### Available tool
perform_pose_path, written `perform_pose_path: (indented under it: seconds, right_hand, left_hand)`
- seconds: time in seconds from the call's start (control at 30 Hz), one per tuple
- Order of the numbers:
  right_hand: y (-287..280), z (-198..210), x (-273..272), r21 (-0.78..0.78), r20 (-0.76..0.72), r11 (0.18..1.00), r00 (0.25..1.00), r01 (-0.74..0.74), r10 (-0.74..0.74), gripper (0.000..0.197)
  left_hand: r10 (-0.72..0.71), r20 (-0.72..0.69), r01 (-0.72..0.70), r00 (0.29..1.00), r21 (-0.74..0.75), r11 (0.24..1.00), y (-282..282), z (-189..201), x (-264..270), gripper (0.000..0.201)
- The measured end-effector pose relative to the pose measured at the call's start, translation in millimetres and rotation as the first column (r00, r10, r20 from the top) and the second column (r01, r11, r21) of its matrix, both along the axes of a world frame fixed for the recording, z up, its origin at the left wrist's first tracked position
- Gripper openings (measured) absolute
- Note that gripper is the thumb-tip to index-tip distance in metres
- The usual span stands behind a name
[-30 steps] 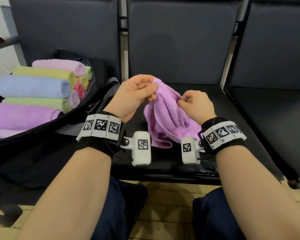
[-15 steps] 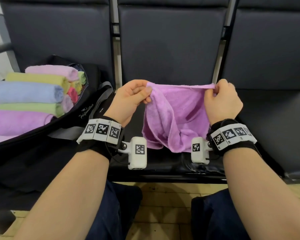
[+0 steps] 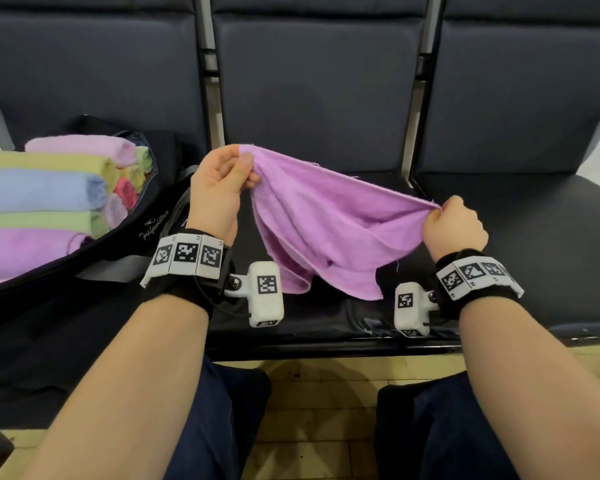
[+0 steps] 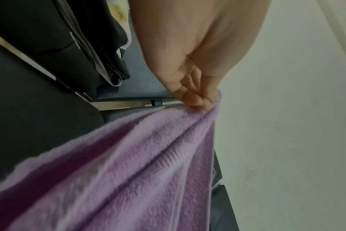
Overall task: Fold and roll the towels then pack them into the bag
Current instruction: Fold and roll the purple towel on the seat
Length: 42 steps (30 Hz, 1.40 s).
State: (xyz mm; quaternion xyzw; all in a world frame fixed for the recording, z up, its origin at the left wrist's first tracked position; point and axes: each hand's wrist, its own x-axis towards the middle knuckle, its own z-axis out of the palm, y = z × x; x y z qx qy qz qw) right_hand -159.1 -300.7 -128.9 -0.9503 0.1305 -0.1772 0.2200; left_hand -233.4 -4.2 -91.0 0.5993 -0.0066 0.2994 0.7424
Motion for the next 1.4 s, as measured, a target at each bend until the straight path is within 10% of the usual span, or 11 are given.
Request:
perform_pose_path:
  seconds: [0.23,0.5,0.83,1.03,1.23,1.4]
  right_hand:
    - [-11,-11,12,0.505,-0.064,0.861,0.997,0.061,-0.033,0.036]
    - [3,3,14,0.824,0.385,0.500,0.911,-0.266,-0.149,0.015]
    - [-5,-3,7,0.537,0.250,0.843,0.962,-0.041,-0.113,0.021]
    - [-5,-9,6,0.601,0.181,0.797,0.982,-0.063,-0.059,0.024]
    - [-5,-5,10,0.791,0.208,0.580,0.977,-0.196,0.046,0.022]
    - [-9,-13,10,0.668,0.227,0.690,0.959,-0.279,0.168,0.012]
  left_hand:
    - [0.177,-0.045,-0.176,0.983,0.008,0.984,5,-5,8,0.010]
    - [0.306,-0.184,-0.299,0.934,0.063,0.952,6,-12,10,0.007]
    - [0.338,-0.174,-0.338,0.925,0.031,0.941,11,-14,14,0.007]
    - [0.343,-0.156,-0.341,0.926,0.044,0.939,5,-16,16,0.005]
    - [0.389,-0.186,-0.398,0.902,-0.015,0.917,16,-17,17,0.011]
    - [0.414,-0.214,-0.432,0.885,-0.042,0.901,21,-20,20,0.024]
